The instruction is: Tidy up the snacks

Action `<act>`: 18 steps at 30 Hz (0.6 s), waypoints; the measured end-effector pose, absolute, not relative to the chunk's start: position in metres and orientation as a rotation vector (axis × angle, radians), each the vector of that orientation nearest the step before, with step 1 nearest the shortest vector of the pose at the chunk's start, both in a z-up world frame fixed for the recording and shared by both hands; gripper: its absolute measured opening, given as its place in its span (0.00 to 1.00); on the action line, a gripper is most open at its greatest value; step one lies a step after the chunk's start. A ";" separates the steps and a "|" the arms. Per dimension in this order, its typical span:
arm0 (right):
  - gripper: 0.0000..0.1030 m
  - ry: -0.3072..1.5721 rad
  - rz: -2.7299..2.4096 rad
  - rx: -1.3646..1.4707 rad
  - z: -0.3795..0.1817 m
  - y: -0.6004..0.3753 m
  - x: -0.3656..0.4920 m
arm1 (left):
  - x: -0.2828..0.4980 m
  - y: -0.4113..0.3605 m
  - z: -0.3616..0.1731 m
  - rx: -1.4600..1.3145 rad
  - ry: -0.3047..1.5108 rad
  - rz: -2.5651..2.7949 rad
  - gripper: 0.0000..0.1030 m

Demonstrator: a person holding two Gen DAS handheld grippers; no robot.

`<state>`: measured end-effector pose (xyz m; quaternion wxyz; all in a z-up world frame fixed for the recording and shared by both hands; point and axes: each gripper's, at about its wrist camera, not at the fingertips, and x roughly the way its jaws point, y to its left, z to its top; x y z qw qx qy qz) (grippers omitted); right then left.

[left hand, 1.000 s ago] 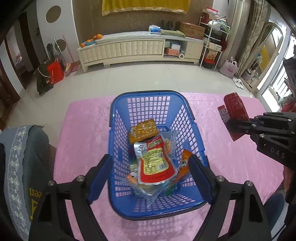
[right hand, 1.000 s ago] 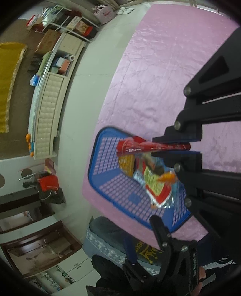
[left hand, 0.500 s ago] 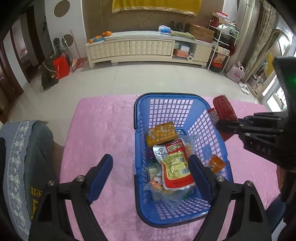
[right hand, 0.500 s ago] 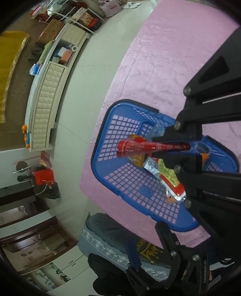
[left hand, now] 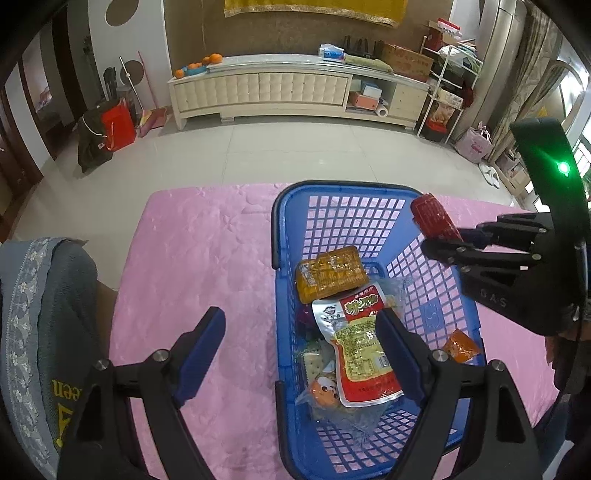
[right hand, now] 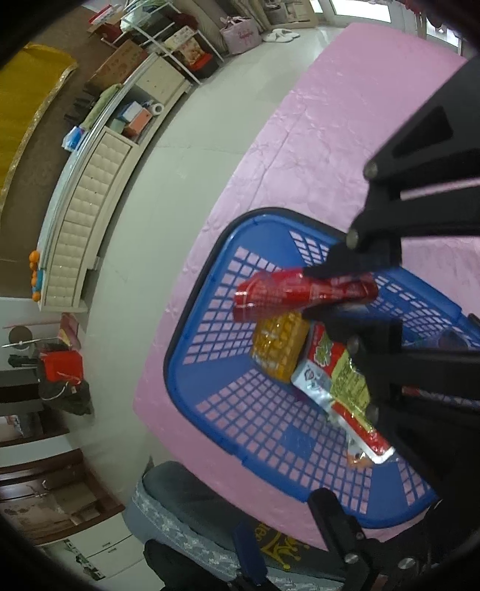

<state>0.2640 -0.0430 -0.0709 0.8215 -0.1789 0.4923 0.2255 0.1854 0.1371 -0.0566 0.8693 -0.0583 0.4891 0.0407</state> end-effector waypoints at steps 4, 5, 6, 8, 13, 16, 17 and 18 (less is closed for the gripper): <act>0.77 1.023 0.446 -0.382 -0.070 -0.048 0.264 | 0.182 0.136 -0.060 -0.115 1.032 0.084 0.80; 0.77 1.010 0.435 -0.378 -0.069 -0.051 0.262 | 0.181 0.135 -0.059 -0.106 1.029 0.087 0.80; 0.77 1.006 0.433 -0.370 -0.069 -0.054 0.262 | 0.180 0.134 -0.059 -0.098 1.026 0.088 0.80; 0.77 1.012 0.439 -0.343 -0.067 -0.060 0.259 | 0.178 0.134 -0.055 -0.096 1.019 0.092 0.80; 0.77 1.008 0.443 -0.297 -0.060 -0.075 0.248 | 0.167 0.132 -0.048 -0.119 0.992 0.085 0.80; 0.77 0.998 0.446 -0.252 -0.053 -0.083 0.236 | 0.159 0.126 -0.045 -0.123 0.979 0.082 0.80; 0.77 0.991 0.446 -0.243 -0.049 -0.087 0.230 | 0.154 0.124 -0.043 -0.130 0.972 0.078 0.80; 0.77 0.986 0.448 -0.235 -0.046 -0.089 0.224 | 0.150 0.122 -0.042 -0.136 0.963 0.074 0.80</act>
